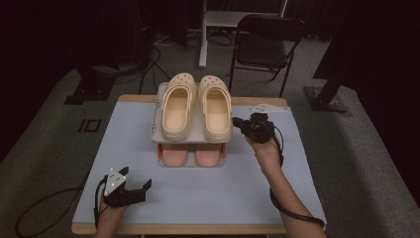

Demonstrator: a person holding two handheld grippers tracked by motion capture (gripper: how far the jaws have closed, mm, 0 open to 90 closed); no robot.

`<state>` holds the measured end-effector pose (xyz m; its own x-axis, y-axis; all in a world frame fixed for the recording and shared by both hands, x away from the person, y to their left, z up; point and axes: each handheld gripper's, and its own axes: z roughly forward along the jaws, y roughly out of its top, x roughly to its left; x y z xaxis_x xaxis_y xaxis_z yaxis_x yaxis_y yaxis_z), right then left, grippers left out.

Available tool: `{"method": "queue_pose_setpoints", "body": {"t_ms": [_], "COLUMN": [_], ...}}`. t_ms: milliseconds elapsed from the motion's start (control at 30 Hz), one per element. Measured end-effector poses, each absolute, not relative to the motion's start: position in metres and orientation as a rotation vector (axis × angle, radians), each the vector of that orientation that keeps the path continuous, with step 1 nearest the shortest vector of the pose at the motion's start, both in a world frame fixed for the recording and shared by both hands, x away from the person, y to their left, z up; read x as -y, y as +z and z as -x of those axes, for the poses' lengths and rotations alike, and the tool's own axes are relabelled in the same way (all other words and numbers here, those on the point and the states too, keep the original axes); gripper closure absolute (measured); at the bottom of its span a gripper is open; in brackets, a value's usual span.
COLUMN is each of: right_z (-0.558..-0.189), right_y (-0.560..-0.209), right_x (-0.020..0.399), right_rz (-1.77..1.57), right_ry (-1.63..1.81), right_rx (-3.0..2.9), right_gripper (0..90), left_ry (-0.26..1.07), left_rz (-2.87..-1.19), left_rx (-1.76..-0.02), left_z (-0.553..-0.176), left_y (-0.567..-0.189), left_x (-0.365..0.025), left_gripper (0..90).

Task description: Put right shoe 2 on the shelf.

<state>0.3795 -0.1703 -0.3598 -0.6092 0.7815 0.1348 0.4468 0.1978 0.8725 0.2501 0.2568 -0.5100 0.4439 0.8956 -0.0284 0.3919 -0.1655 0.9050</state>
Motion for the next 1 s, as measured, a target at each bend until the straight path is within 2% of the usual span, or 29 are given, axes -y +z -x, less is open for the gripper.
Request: {"method": "queue_pose_setpoints", "body": {"t_ms": [1000], "right_z": [-0.420], "right_y": [-0.370], "right_x": [0.135], "right_rz": [-1.202], "right_ry": [1.303], "right_rx": [-2.108], "right_gripper": [90.0], "left_ry": [0.668], "left_rz": [-1.751], "left_rx": [-1.103], "left_z": [-0.249], "left_y": [-0.510], "left_x": [-0.258], "left_gripper": [1.7]}}
